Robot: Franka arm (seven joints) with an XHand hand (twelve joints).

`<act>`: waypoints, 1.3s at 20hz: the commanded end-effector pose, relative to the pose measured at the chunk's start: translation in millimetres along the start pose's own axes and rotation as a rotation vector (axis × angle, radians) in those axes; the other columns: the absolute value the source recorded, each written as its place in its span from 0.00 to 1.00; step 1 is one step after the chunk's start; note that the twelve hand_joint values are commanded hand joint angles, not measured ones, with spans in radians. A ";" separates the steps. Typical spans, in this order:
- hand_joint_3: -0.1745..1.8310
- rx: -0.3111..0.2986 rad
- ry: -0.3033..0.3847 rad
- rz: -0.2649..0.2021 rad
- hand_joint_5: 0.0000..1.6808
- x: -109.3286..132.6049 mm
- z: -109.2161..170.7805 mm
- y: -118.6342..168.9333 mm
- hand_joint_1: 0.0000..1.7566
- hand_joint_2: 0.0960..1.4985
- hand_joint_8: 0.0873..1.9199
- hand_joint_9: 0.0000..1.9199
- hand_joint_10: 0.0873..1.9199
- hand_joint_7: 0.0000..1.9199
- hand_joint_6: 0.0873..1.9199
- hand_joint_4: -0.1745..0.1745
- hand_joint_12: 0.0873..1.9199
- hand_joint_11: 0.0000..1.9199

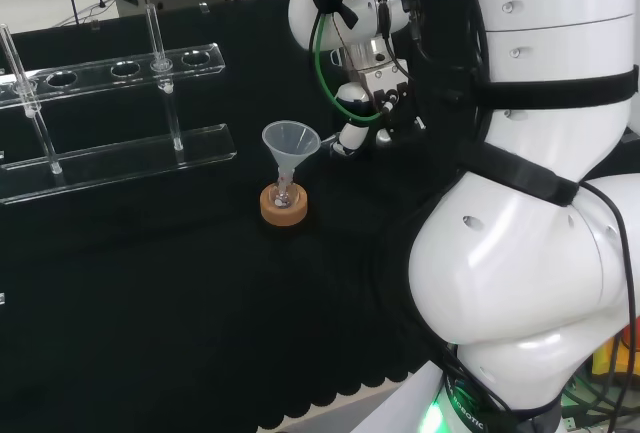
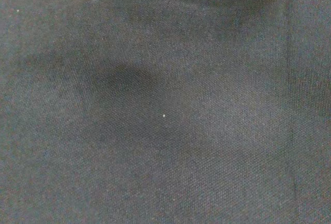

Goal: Pick up the weighing funnel.

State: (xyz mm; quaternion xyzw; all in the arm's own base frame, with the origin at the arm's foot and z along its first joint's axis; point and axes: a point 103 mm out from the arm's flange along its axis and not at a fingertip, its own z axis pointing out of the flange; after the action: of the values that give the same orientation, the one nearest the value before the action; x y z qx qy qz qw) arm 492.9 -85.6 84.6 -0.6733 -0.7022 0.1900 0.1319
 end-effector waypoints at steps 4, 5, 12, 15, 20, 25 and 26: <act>0.40 0.005 0.003 -0.008 0.32 -1.8 8.3 9.5 0.49 0.37 0.34 0.41 0.26 0.25 0.00 0.28 0.66 0.25; 0.40 0.004 -0.003 -0.004 0.32 0.2 8.1 9.3 0.49 0.37 0.34 0.41 0.26 0.25 0.00 0.28 0.66 0.25; 0.40 0.005 -0.007 0.000 0.32 0.3 9.1 10.3 0.52 0.37 0.34 0.41 0.26 0.25 0.00 0.28 0.66 0.25; 0.40 0.002 -0.001 -0.003 0.33 -1.4 8.9 11.8 0.52 0.38 0.34 0.41 0.26 0.25 0.00 0.28 0.65 0.25; 0.41 -0.001 -0.001 -0.001 0.36 -8.9 10.2 14.9 0.53 0.38 0.34 0.41 0.26 0.26 0.01 0.29 0.65 0.25; 0.41 0.003 -0.002 -0.001 0.38 -9.5 11.8 17.2 0.53 0.38 0.34 0.41 0.26 0.26 0.02 0.30 0.65 0.25; 0.42 0.003 -0.002 -0.002 0.39 -9.4 12.0 17.6 0.54 0.38 0.34 0.41 0.26 0.26 0.02 0.30 0.65 0.25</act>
State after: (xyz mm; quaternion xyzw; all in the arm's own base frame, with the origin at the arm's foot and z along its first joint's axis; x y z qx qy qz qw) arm 503.7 -95.4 67.8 -0.6727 -0.7025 0.1911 0.1318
